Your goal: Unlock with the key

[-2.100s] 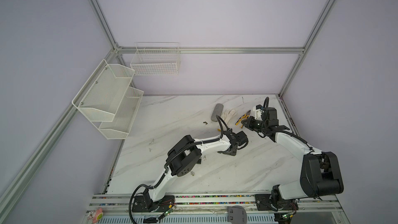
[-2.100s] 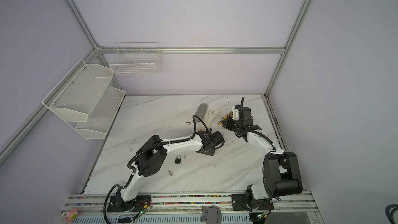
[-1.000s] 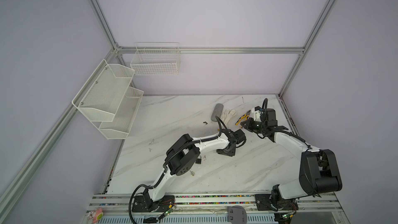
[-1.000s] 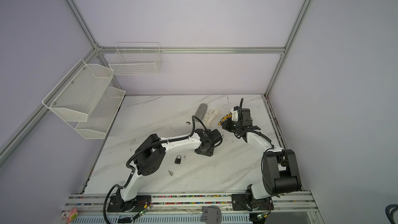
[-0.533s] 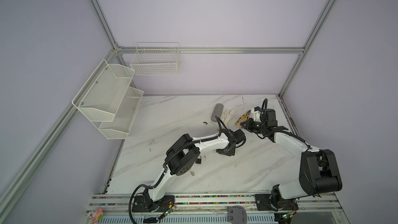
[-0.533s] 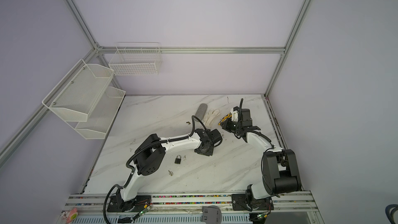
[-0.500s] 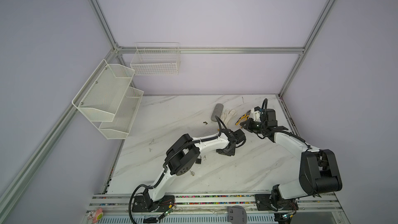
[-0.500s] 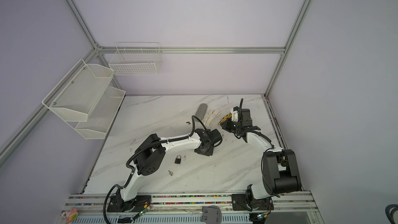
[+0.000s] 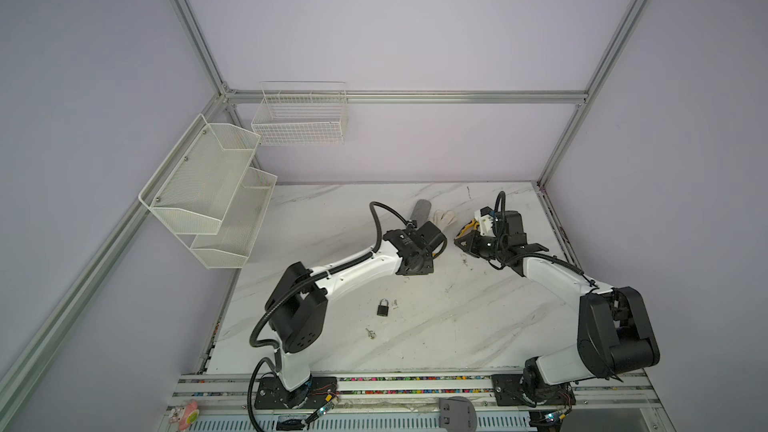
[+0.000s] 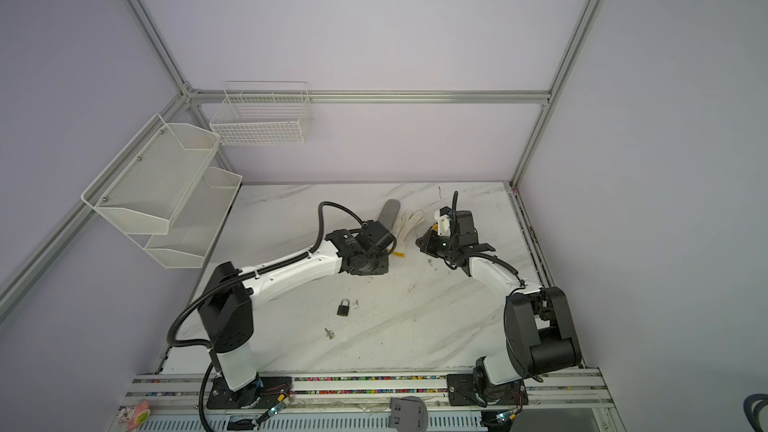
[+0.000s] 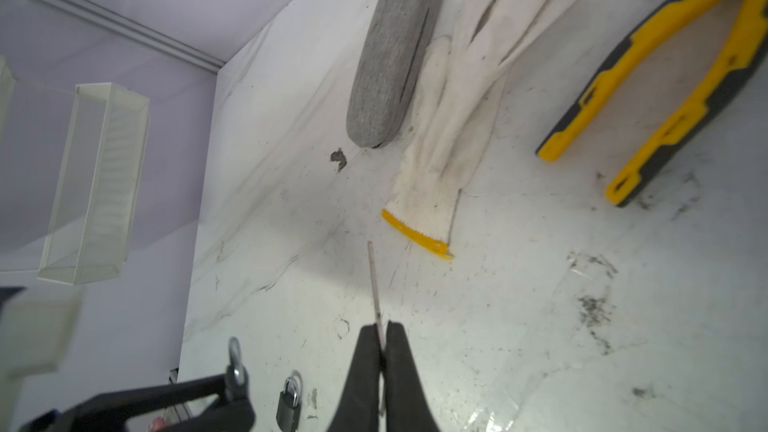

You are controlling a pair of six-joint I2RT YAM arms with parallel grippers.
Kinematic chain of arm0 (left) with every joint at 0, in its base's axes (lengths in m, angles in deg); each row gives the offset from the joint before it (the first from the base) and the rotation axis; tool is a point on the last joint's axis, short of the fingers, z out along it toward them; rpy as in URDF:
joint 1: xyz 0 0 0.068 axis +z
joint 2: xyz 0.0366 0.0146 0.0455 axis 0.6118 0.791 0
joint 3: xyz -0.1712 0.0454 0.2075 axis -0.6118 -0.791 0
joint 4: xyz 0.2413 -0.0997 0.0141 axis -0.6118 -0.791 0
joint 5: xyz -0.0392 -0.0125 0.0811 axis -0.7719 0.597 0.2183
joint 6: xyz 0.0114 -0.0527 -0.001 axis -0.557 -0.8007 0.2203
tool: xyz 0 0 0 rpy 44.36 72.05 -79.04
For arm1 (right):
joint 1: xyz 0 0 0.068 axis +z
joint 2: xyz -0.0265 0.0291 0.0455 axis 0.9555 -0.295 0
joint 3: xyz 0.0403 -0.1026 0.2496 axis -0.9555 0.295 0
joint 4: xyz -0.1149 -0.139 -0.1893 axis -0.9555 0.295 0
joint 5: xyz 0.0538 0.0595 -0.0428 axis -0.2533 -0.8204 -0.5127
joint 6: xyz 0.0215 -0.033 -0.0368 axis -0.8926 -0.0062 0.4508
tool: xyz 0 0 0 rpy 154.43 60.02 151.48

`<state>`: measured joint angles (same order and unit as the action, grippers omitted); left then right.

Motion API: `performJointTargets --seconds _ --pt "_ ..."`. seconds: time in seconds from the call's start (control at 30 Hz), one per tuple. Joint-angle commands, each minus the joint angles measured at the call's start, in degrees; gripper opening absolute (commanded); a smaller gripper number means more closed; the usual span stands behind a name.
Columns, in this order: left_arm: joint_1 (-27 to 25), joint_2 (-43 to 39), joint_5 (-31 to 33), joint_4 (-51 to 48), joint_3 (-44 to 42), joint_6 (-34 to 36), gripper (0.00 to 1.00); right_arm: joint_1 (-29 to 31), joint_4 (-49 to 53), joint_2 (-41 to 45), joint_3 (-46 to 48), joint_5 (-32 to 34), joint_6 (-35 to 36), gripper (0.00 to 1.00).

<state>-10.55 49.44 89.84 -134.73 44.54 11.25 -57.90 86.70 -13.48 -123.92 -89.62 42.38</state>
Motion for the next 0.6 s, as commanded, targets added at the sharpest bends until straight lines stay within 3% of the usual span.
performJointTargets --seconds 0.0,0.23,0.57 --pt "3.95 -4.42 1.49 3.48 -5.76 -3.07 0.00 5.67 -3.97 0.93 2.17 1.73 -1.74 0.00" --pt "8.95 -5.96 -0.11 2.94 -7.24 -3.72 0.00 18.47 -22.01 -0.46 9.58 4.10 -12.94 0.00" --pt "10.25 -3.82 -1.73 1.35 -5.07 -4.31 0.00 32.47 -47.95 -7.16 14.05 12.85 -26.65 0.00"
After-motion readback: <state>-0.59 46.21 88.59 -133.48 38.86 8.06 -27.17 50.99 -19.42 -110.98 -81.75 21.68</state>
